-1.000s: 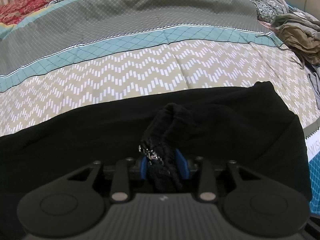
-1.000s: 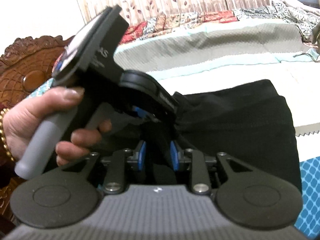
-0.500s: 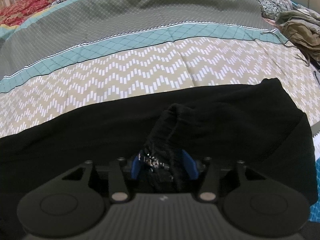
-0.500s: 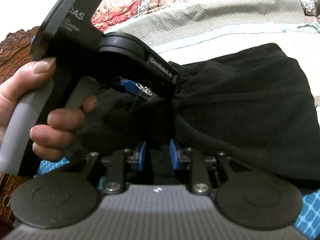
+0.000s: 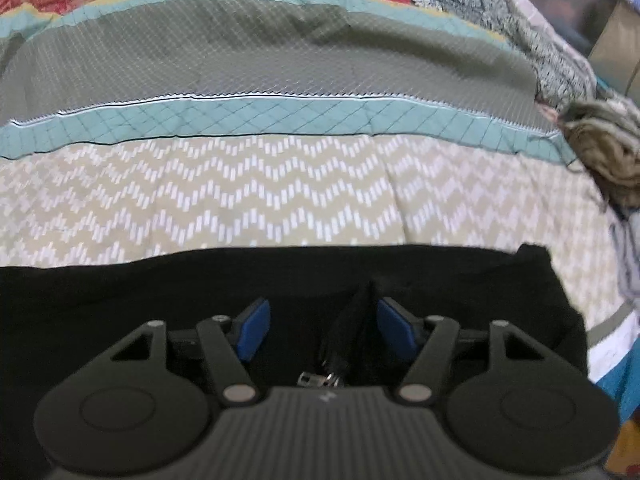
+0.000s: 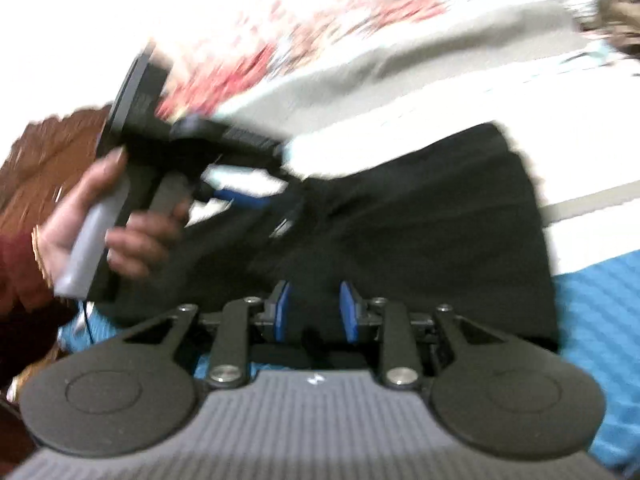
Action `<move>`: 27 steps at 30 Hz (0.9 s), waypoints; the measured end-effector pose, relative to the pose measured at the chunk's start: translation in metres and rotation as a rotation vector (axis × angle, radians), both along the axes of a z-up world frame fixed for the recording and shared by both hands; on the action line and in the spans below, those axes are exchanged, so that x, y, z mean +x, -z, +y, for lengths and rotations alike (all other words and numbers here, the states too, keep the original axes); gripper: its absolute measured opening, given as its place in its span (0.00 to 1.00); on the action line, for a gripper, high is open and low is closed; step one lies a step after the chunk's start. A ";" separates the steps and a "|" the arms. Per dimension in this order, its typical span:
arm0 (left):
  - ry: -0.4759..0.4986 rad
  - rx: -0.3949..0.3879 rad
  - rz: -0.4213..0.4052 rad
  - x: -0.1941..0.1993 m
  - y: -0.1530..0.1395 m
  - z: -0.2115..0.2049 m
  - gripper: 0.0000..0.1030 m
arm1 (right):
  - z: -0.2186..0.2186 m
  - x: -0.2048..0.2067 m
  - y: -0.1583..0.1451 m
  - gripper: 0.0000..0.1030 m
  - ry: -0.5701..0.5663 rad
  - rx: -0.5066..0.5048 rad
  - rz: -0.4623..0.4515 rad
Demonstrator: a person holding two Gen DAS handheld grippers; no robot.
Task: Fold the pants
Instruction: 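Open both tools and release the black pants on the quilt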
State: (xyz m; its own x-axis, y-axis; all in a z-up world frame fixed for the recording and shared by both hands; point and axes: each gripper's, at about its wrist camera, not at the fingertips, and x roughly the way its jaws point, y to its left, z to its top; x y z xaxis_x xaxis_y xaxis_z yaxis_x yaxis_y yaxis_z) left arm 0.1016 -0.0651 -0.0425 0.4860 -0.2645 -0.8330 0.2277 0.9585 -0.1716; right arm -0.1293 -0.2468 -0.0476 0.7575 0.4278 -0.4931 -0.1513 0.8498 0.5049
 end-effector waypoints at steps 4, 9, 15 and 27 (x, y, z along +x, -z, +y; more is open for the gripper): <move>0.017 -0.016 0.041 0.009 0.012 -0.013 0.60 | -0.041 -0.005 0.002 0.31 0.164 0.023 0.002; 0.026 0.154 0.019 0.008 0.037 -0.038 0.63 | -0.073 0.007 0.029 0.25 0.247 0.058 0.131; 0.004 0.114 0.014 0.002 0.016 -0.024 0.62 | -0.080 0.010 0.033 0.20 0.254 0.039 0.147; -0.363 0.016 -0.118 -0.067 -0.046 0.194 0.68 | -0.035 0.022 0.007 0.23 0.081 0.097 0.010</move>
State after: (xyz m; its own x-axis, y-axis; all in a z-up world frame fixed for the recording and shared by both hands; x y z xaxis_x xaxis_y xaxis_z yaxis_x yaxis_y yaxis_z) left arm 0.0346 0.1286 0.0031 0.6381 -0.0447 -0.7687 -0.1100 0.9828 -0.1485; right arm -0.1076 -0.2821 -0.0542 0.7867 0.4112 -0.4604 -0.0782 0.8063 0.5863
